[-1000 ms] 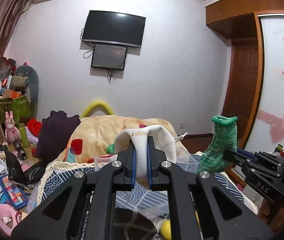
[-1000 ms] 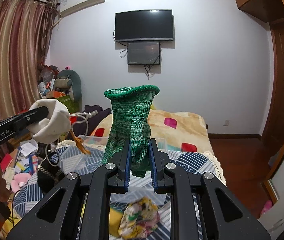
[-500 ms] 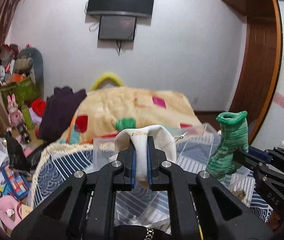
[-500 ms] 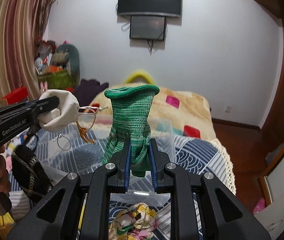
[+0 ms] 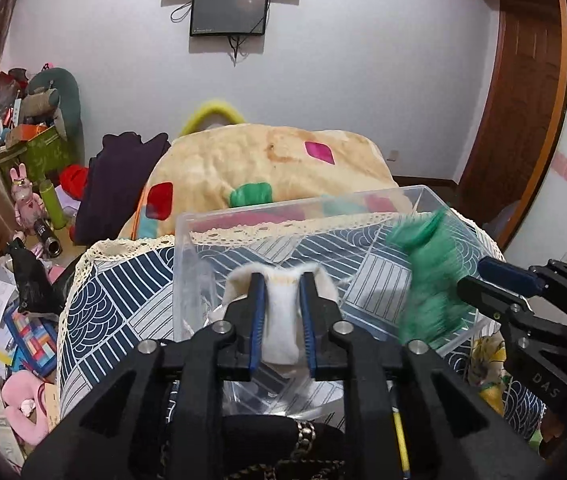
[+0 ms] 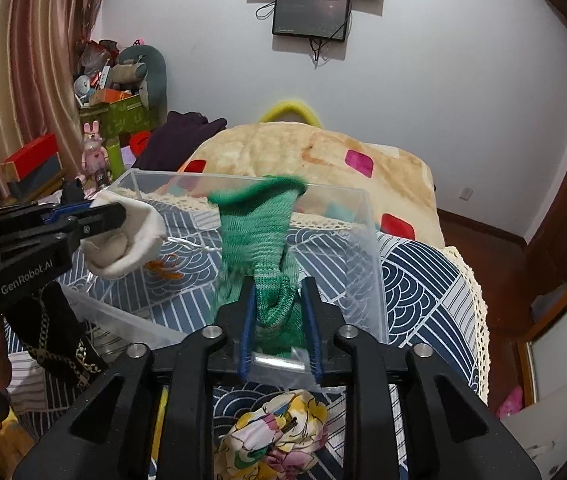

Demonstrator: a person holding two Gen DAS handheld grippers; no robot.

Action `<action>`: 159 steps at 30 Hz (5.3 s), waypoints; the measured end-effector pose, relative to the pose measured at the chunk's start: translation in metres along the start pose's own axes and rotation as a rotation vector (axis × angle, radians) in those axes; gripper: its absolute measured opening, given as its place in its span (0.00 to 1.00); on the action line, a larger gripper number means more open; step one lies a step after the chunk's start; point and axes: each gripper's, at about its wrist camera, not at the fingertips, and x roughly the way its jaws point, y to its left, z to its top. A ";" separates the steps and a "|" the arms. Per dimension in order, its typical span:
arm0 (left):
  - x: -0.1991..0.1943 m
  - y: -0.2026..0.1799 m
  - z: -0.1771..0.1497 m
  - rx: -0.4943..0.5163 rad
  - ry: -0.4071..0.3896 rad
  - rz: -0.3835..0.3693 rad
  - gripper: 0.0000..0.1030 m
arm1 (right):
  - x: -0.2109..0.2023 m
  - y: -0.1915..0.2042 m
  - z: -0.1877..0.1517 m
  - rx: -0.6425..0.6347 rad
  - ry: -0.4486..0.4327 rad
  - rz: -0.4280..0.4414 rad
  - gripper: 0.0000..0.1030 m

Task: Organize soft objects
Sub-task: 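Drop the white pouch into the clear box with left tool while right drops the sock, then grasp the black chain bag with the left tool while the right grasps the floral cloth, then lower the black bag into the box with left tool while right drops the floral cloth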

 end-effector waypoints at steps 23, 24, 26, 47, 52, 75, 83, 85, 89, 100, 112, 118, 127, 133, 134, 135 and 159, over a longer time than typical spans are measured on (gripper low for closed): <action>-0.091 0.006 -0.027 -0.001 -0.193 0.030 0.95 | -0.071 0.004 -0.009 0.027 -0.226 -0.020 0.65; -0.092 0.007 -0.030 0.009 -0.194 0.035 0.96 | -0.072 0.005 -0.012 0.028 -0.230 -0.021 0.66; -0.094 0.007 -0.039 0.017 -0.196 0.048 0.98 | -0.073 0.007 -0.018 0.030 -0.231 -0.022 0.67; -0.055 0.011 -0.106 -0.045 -0.060 0.037 0.91 | -0.046 -0.004 -0.082 0.099 -0.060 0.046 0.67; -0.050 0.008 -0.108 -0.033 -0.033 0.015 0.71 | -0.037 -0.002 -0.088 0.087 -0.026 0.038 0.67; -0.057 0.004 -0.115 0.006 -0.058 -0.025 0.17 | -0.021 -0.019 -0.097 0.213 0.028 0.124 0.15; -0.079 -0.001 -0.106 0.035 -0.134 -0.024 0.13 | -0.053 -0.021 -0.095 0.186 -0.055 0.081 0.14; -0.086 0.000 -0.102 0.030 -0.150 -0.039 0.12 | -0.062 -0.021 -0.092 0.179 -0.080 0.073 0.14; -0.098 0.001 -0.093 0.021 -0.181 -0.055 0.11 | -0.071 -0.016 -0.082 0.172 -0.120 0.069 0.14; -0.115 0.000 -0.062 0.021 -0.261 -0.078 0.11 | -0.086 -0.010 -0.063 0.149 -0.182 0.065 0.14; -0.102 -0.013 -0.025 0.052 -0.327 -0.072 0.11 | -0.082 -0.011 -0.035 0.133 -0.236 0.041 0.14; -0.078 -0.021 -0.016 0.085 -0.301 -0.054 0.11 | -0.072 -0.013 -0.019 0.133 -0.245 0.031 0.14; -0.036 -0.031 -0.009 0.090 -0.220 -0.074 0.11 | -0.041 -0.010 -0.006 0.104 -0.191 0.017 0.14; -0.012 -0.045 -0.010 0.123 -0.160 -0.087 0.11 | -0.019 -0.008 -0.008 0.095 -0.124 0.004 0.14; -0.009 -0.045 -0.010 0.124 -0.148 -0.095 0.11 | -0.016 -0.008 -0.008 0.096 -0.114 0.000 0.14; -0.005 -0.047 -0.011 0.125 -0.133 -0.104 0.11 | -0.014 -0.007 -0.008 0.096 -0.104 -0.001 0.14; 0.003 -0.038 -0.025 0.100 -0.014 -0.126 0.33 | -0.017 0.004 -0.009 0.040 -0.078 -0.036 0.43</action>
